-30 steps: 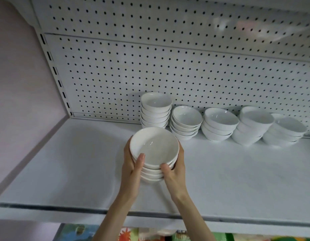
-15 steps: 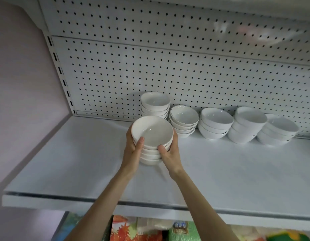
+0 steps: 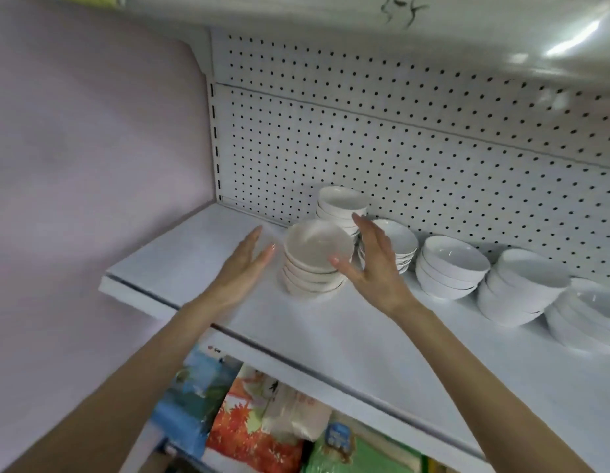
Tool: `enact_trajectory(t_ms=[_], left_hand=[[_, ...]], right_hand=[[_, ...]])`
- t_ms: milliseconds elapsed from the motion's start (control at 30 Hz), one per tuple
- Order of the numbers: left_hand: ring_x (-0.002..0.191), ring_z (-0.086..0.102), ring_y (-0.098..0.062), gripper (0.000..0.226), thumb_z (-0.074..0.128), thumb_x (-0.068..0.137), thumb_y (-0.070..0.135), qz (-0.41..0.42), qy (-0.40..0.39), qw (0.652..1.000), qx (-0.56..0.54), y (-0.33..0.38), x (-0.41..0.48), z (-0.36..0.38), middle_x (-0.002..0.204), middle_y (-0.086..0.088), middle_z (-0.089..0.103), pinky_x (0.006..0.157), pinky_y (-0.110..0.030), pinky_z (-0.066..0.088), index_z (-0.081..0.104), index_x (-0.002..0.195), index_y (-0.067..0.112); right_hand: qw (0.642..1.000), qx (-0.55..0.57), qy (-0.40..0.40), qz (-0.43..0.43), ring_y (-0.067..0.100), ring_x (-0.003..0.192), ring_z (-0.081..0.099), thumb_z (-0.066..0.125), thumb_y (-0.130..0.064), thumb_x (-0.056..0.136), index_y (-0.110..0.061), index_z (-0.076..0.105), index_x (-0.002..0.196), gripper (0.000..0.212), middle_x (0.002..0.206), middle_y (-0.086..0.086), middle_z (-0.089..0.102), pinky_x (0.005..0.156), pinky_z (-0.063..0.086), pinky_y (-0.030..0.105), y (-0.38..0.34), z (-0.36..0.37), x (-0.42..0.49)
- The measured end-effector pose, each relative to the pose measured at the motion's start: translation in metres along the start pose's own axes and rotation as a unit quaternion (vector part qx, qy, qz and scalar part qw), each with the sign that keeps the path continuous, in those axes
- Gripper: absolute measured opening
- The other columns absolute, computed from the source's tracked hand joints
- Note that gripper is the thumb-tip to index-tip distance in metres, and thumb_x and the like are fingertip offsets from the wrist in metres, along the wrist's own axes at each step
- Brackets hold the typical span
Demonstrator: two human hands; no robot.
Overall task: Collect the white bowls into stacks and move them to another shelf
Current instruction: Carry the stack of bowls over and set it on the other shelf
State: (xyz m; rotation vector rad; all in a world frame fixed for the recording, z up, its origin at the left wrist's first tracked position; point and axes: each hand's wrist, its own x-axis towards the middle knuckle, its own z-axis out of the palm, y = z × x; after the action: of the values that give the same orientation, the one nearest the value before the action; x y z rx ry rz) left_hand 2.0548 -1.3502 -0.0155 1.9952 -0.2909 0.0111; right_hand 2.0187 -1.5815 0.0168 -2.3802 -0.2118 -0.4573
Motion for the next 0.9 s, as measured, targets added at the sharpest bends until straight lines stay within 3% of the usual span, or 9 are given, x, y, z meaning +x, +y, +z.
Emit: enact_trajectory(t_ms=[100, 233, 333, 400, 500, 633, 700, 900], left_hand=[[0.143, 0.025, -0.011, 0.068, 0.042, 0.092, 0.053, 0.021, 0.068, 0.993, 0.092, 0.003, -0.041, -0.040, 0.156, 0.005, 0.026, 0.113, -0.024, 0.018, 0.021, 0.151, 0.026], [0.137, 0.036, -0.018, 0.067, 0.045, 0.091, 0.057, 0.003, 0.150, 0.959, 0.239, -0.003, -0.140, -0.101, 0.149, -0.002, 0.039, 0.110, -0.024, 0.023, 0.034, 0.147, 0.021], [0.138, 0.037, -0.024, 0.077, 0.036, 0.085, 0.070, -0.065, 0.174, 0.902, 0.389, -0.018, -0.239, -0.151, 0.152, -0.006, 0.037, 0.111, -0.032, 0.026, 0.033, 0.148, 0.025], [0.130, 0.048, -0.031, 0.078, 0.033, 0.082, 0.067, -0.100, 0.191, 0.855, 0.472, -0.023, -0.316, -0.184, 0.146, -0.013, 0.045, 0.107, -0.042, 0.036, 0.041, 0.144, 0.020], [0.113, 0.061, -0.036, 0.075, 0.038, 0.081, 0.062, -0.193, 0.230, 0.798, 0.523, -0.008, -0.450, -0.219, 0.132, -0.015, 0.058, 0.090, -0.049, 0.051, 0.052, 0.137, 0.013], [0.103, 0.066, -0.029, 0.071, 0.036, 0.078, 0.065, -0.325, 0.303, 0.725, 0.526, 0.031, -0.645, -0.229, 0.127, -0.003, 0.062, 0.075, -0.041, 0.056, 0.047, 0.137, 0.027], [0.097, 0.068, -0.030, 0.073, 0.036, 0.079, 0.063, -0.385, 0.306, 0.683, 0.540, 0.053, -0.743, -0.230, 0.122, -0.006, 0.064, 0.072, -0.038, 0.056, 0.048, 0.138, 0.021], [0.125, 0.053, -0.029, 0.089, 0.028, 0.075, 0.073, -0.559, 0.355, 0.550, 0.509, 0.138, -0.996, -0.191, 0.143, -0.005, 0.050, 0.099, -0.042, 0.047, 0.037, 0.146, 0.021]], right_hand=[[0.975, -0.137, -0.119, -0.129, 0.022, 0.145, 0.016, 0.064, -0.065, 0.075, -0.022, 0.023, 0.151, 0.097, 0.158, 0.005, 0.021, 0.117, 0.013, 0.039, -0.035, -0.009, 0.013], [0.901, -0.219, -0.280, -0.247, 0.022, 0.147, 0.005, 0.061, -0.064, 0.078, -0.025, 0.011, 0.153, 0.098, 0.160, 0.006, 0.011, 0.120, 0.003, 0.040, -0.106, 0.027, 0.013], [0.842, -0.225, -0.361, -0.333, 0.024, 0.147, 0.007, 0.059, -0.064, 0.080, -0.024, 0.005, 0.154, 0.100, 0.160, 0.006, 0.012, 0.119, 0.006, 0.042, -0.175, 0.075, -0.016], [0.801, -0.216, -0.394, -0.395, 0.025, 0.145, 0.015, 0.059, -0.065, 0.081, -0.025, 0.003, 0.153, 0.099, 0.158, 0.006, 0.019, 0.118, 0.012, 0.042, -0.227, 0.107, -0.049], [0.729, -0.224, -0.412, -0.499, 0.026, 0.138, 0.028, 0.058, -0.066, 0.080, -0.028, 0.000, 0.153, 0.101, 0.152, 0.006, 0.030, 0.112, 0.023, 0.043, -0.314, 0.149, -0.118], [0.629, -0.203, -0.378, -0.648, 0.029, 0.141, 0.026, 0.058, -0.067, 0.080, -0.026, 0.005, 0.153, 0.099, 0.156, 0.007, 0.021, 0.113, 0.025, 0.044, -0.439, 0.183, -0.243], [0.584, -0.164, -0.359, -0.709, 0.028, 0.141, 0.025, 0.058, -0.066, 0.080, -0.025, 0.010, 0.153, 0.097, 0.157, 0.006, 0.020, 0.113, 0.025, 0.042, -0.501, 0.191, -0.318], [0.424, -0.084, -0.335, -0.837, 0.025, 0.143, 0.022, 0.061, -0.064, 0.079, -0.023, -0.001, 0.154, 0.105, 0.158, 0.002, 0.017, 0.113, 0.023, 0.042, -0.649, 0.181, -0.544]])
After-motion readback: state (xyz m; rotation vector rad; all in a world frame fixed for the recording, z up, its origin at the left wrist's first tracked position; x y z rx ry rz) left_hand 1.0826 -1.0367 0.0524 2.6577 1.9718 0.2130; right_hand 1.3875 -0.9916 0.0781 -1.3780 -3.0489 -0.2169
